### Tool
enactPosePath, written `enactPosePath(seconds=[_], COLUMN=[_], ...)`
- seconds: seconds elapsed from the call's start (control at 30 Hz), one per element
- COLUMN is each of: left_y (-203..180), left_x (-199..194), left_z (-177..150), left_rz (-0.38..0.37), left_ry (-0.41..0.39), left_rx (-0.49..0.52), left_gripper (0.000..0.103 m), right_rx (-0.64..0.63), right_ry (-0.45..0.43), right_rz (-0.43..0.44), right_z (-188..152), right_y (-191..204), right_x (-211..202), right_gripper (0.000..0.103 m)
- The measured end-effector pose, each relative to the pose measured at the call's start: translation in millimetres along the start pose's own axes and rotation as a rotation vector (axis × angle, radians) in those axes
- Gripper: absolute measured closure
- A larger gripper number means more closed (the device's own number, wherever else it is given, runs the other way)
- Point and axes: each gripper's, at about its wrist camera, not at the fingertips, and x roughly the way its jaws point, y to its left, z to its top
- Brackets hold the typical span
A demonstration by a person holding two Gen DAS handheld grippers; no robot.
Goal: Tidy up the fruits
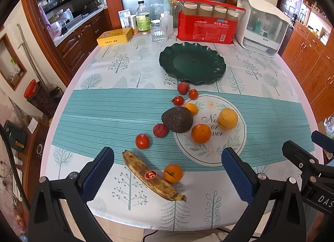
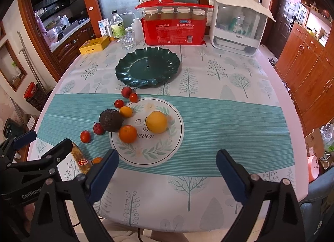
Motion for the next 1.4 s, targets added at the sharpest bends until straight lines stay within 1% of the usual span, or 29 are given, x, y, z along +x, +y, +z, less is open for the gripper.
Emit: enactPosePath(seconds=[0.4, 0.63, 0.97, 1.13, 1.3, 1.4], left_y=[1.8, -2.0, -1.4, -0.1, -4.6, -6.0], left_x=[0.5, -3.9, -13.8, -21.6, -26.7, -28.9], left_z=[-3.8, -3.8, -1.7, -2.9, -2.1, -1.6], left_rz=[0.019, 0.033, 0.064, 0.07, 0.067, 0.065], left_ry=[-0.006, -0.017, -0.04, -0.064, -0.075, -0.082], left_rx=[-0.019, -0.02, -0.053, -0.07, -0.06, -0.055], left_gripper=[0.001, 0.001, 0.001, 0.001, 0.001, 0.001], right_rx=[-0.021, -0.027, -0.059, -0.047, -0.055, -0.054], right_ry=[-0.008, -0.031, -0.066, -0.088, -0.108, -0.12], right_rz=[0.028, 0.038, 0.036, 0.07, 0.088, 0.127], right_z=[1.2, 3.2, 7.2, 7.7, 8.8, 10.0], right_y=[2.7, 0.9, -0.4, -7.1, -8.0, -9.2], right_x=[1.6, -2.4, -11.1, -15.6, -20.4, -22.8], right_gripper=[0.012, 0.012, 0.012, 0.012, 0.012, 0.012])
